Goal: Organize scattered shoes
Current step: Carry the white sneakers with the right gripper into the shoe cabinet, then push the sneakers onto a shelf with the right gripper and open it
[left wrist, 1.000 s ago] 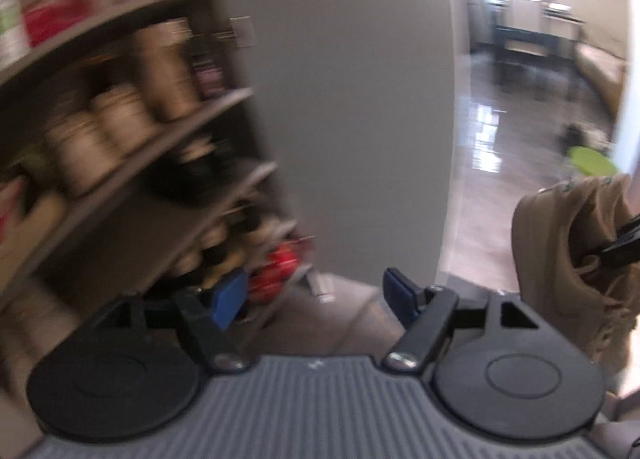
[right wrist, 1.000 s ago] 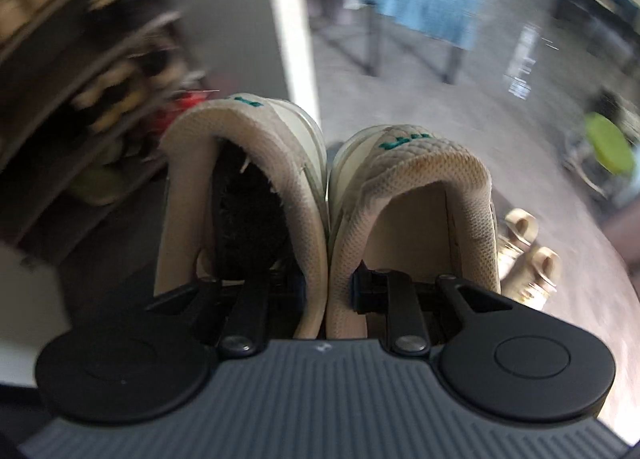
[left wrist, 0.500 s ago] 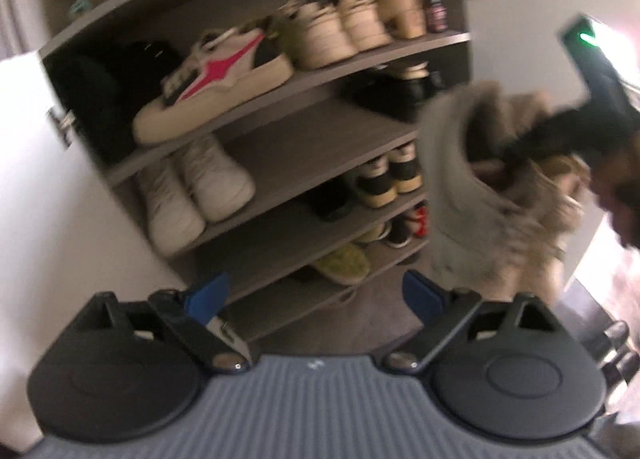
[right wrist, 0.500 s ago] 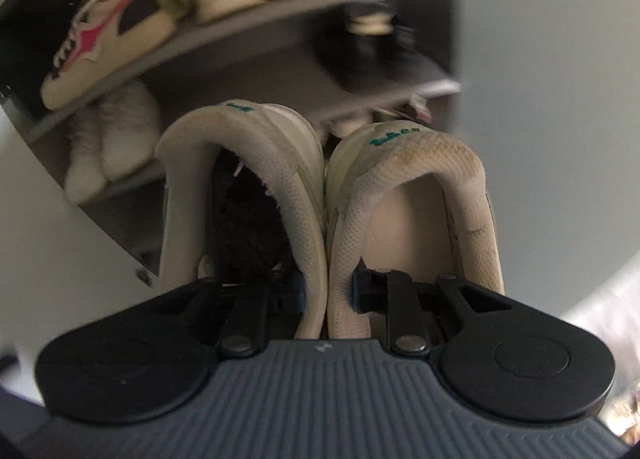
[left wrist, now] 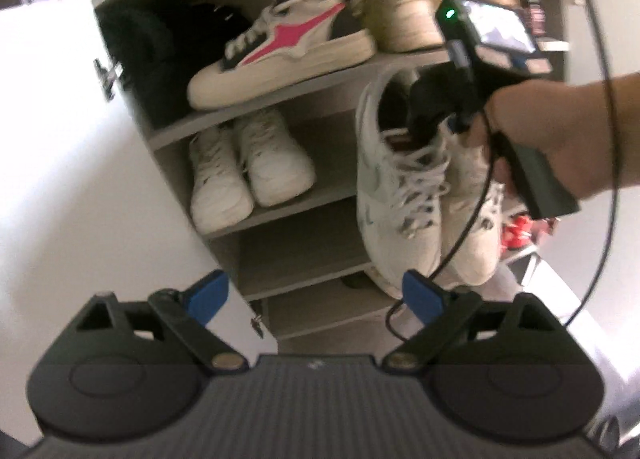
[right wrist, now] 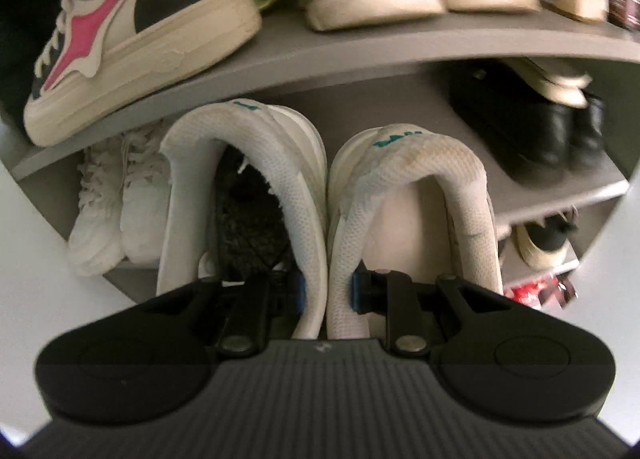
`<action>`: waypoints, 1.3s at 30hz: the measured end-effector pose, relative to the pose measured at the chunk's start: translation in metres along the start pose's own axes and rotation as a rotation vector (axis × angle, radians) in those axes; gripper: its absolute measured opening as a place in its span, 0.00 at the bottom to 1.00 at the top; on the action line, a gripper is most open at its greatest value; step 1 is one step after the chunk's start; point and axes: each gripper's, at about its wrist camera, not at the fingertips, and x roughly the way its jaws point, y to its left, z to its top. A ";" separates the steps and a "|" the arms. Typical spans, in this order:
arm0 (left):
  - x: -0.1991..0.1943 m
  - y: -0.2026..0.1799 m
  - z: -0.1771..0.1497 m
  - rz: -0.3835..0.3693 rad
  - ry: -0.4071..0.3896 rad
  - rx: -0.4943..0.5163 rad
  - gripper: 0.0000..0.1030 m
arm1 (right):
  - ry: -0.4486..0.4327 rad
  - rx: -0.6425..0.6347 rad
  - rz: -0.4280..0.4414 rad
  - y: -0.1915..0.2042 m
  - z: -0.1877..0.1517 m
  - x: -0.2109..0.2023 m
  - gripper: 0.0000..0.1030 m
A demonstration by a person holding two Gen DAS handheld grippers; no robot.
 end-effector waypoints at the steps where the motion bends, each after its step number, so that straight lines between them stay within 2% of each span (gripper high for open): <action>1: 0.006 0.005 -0.001 0.002 0.011 -0.039 0.92 | 0.004 -0.003 -0.002 0.001 0.004 0.004 0.23; 5: 0.025 0.010 -0.007 0.050 0.039 -0.037 0.92 | 0.026 -0.004 -0.015 0.000 0.012 0.026 0.23; 9: 0.040 0.006 -0.018 0.054 0.057 -0.007 0.92 | 0.021 0.025 -0.038 -0.004 0.020 0.047 0.24; 14: 0.067 0.000 -0.027 0.049 0.048 0.052 0.92 | -0.025 -0.032 -0.057 0.000 0.021 0.049 0.23; 20: 0.095 -0.002 -0.026 0.021 0.025 0.056 0.92 | -0.088 -0.097 -0.067 0.000 0.029 0.066 0.24; 25: 0.128 -0.024 -0.051 -0.017 0.051 0.158 0.92 | -0.148 -0.172 -0.075 0.000 0.024 0.074 0.24; 29: 0.150 -0.049 -0.061 -0.094 0.060 0.179 0.92 | -0.171 -0.187 -0.060 0.000 0.027 0.085 0.25; 33: 0.162 -0.070 -0.056 -0.135 0.041 0.159 0.92 | -0.207 -0.224 -0.033 0.002 0.027 0.092 0.25; 36: 0.162 -0.088 -0.047 -0.170 0.040 0.055 0.92 | -0.239 -0.224 -0.027 0.003 0.027 0.097 0.25; 39: 0.163 -0.100 -0.043 -0.175 0.044 0.010 0.92 | -0.265 -0.188 -0.042 0.003 0.027 0.099 0.26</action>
